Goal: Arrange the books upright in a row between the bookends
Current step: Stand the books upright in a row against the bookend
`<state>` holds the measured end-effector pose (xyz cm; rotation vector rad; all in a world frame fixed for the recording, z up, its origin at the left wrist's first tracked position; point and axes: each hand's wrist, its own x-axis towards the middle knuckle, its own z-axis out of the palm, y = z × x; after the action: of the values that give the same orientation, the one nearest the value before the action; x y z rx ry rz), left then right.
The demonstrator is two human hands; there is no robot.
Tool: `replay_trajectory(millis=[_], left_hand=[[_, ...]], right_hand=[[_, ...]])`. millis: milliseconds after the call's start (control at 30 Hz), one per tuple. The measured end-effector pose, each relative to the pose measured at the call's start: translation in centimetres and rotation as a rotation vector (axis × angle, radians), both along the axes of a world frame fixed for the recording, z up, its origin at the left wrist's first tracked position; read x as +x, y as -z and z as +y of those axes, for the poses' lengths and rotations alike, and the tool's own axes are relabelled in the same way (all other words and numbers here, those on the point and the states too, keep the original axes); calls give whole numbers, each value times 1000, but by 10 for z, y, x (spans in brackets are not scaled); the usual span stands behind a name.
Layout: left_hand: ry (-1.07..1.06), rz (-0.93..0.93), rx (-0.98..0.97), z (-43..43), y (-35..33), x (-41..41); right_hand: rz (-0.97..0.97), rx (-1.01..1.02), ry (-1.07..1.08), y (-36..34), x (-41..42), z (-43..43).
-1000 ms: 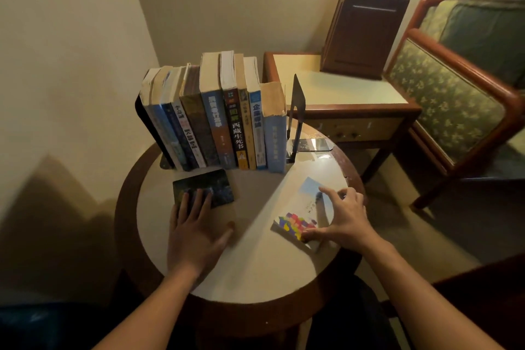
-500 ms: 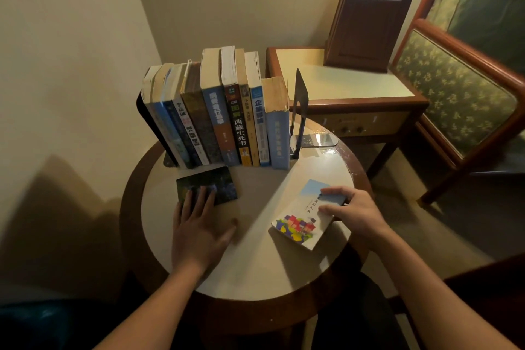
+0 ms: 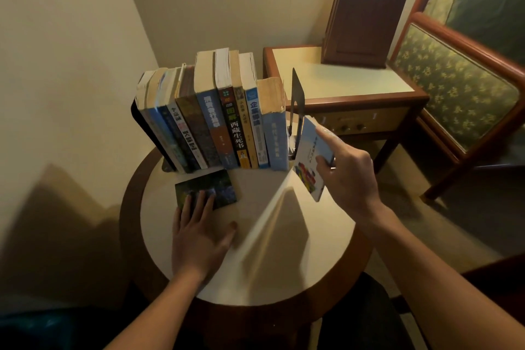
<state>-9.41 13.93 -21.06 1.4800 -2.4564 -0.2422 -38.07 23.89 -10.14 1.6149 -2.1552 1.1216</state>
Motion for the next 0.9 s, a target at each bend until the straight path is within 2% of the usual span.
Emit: replay_trajectory(millis=[167,333,533,900], left_hand=[[-1,8,-7,0,0,-1],[4,-16,4,-3,-1,-1],[-23,8,12,3,-5,-3],[-15,20,31,1,-5,-3]], right_hand=[[78,-135,-43,-8,5,-25],[60,-155,-149,-6,10,-63],[-244,258,-162,24,3,-80],[-201,341,-81,30,-9,-89]])
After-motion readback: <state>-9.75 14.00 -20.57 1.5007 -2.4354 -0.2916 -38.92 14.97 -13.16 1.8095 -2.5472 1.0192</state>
